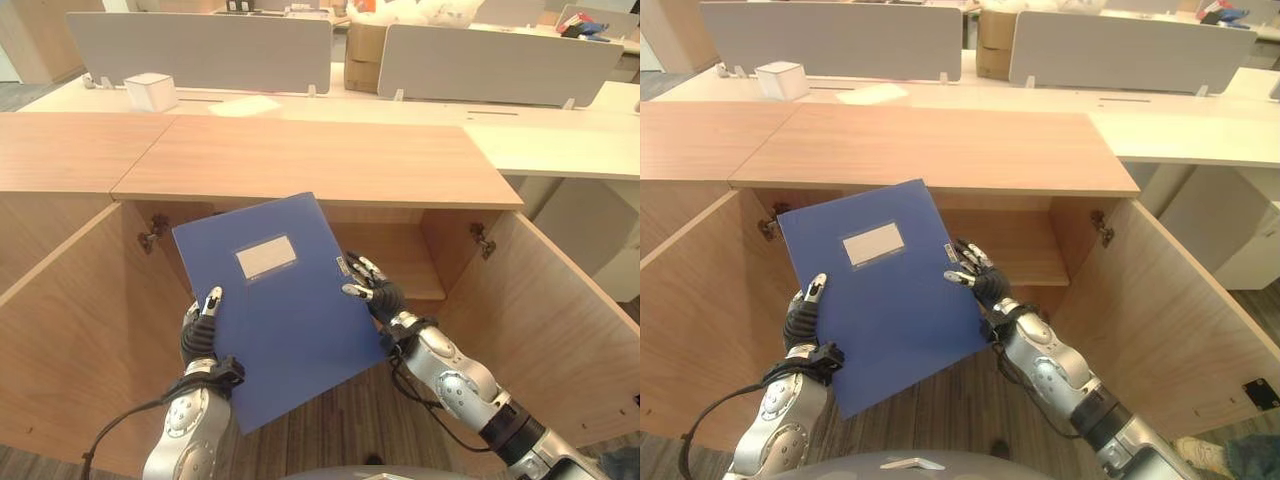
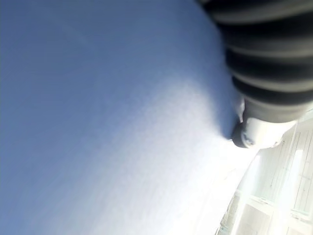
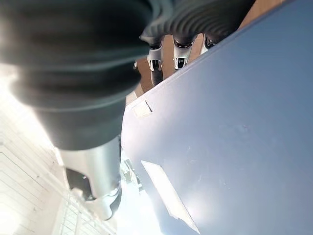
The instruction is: Put the empty folder in the office cabinet
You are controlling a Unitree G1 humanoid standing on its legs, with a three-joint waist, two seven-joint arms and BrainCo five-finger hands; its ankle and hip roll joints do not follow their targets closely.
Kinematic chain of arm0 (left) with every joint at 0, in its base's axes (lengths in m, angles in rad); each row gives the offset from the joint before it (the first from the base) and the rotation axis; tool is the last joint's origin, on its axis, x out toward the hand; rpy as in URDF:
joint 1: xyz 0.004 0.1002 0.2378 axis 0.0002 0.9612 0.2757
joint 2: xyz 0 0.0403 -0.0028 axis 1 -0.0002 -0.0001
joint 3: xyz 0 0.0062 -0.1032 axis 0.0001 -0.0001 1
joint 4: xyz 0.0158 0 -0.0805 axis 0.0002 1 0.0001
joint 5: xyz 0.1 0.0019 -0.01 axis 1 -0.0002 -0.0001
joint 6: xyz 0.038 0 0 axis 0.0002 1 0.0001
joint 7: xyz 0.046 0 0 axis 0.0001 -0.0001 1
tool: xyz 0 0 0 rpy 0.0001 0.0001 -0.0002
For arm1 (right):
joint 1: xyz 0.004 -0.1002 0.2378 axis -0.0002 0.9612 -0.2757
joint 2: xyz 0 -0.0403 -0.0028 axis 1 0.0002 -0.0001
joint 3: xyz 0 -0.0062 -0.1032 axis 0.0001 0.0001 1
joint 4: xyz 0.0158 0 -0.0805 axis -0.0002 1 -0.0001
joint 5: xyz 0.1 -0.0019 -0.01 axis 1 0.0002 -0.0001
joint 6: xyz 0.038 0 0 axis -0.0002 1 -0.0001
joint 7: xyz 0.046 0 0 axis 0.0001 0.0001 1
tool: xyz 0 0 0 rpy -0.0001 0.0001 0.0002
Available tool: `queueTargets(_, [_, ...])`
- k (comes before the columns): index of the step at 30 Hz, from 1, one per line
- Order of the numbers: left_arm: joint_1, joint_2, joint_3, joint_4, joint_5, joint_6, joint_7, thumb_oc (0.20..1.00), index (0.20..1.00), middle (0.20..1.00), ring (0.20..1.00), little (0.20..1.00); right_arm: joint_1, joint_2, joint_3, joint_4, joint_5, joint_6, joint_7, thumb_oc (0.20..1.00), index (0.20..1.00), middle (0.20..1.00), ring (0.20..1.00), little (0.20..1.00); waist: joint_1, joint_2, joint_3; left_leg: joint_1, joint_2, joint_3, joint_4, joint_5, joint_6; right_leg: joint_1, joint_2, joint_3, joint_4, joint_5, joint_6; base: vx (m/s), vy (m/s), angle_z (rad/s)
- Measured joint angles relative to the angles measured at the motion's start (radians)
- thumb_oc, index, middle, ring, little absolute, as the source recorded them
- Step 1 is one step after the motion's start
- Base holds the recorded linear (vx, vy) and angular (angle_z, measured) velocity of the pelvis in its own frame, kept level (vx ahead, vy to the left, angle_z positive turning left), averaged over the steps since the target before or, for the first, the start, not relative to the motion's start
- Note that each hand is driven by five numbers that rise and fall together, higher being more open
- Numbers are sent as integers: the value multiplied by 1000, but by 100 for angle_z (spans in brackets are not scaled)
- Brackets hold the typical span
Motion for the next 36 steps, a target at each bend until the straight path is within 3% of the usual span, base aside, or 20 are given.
queueTargets(4, [-6, -2, -3, 0, 0, 0, 11, 200, 200, 200, 200, 200, 44, 65, -67, 5, 2, -22, -23, 1000, 1000, 1000, 1000, 1000, -4, 4, 3, 0, 0, 1, 0, 0, 0, 1, 0, 1, 0, 0, 0, 0, 0, 0])
queueTargets(7, [-22, -2, -3, 0, 0, 0, 19, 200, 200, 200, 200, 200, 58, 103, -110, 122, 2, -46, -68, 1000, 1000, 1000, 1000, 1000, -5, 4, 3, -1, 0, 1, -1, 0, 0, 2, -1, 1, 0, 0, 0, 0, 0, 0])
queueTargets(20, [-23, 28, -29, 0, -11, 4, 16, 200, 200, 200, 200, 200, 54, 98, -81, 190, 1, 1, -125, 1000, 1000, 1000, 1000, 1000, 2, 3, 7, -1, 0, -2, 0, 0, 1, 2, 0, -1, -1, 0, 0, 0, 0, 0])
queueTargets(36, [-30, 34, -42, 1, -11, 22, -5, 200, 200, 200, 200, 200, 13, 85, -15, 144, 0, 19, -63, 1000, 1000, 1000, 1000, 1000, 2, 2, 19, -1, 0, -1, 0, 0, 0, 2, 0, 0, -1, 0, 0, 0, 0, 0])
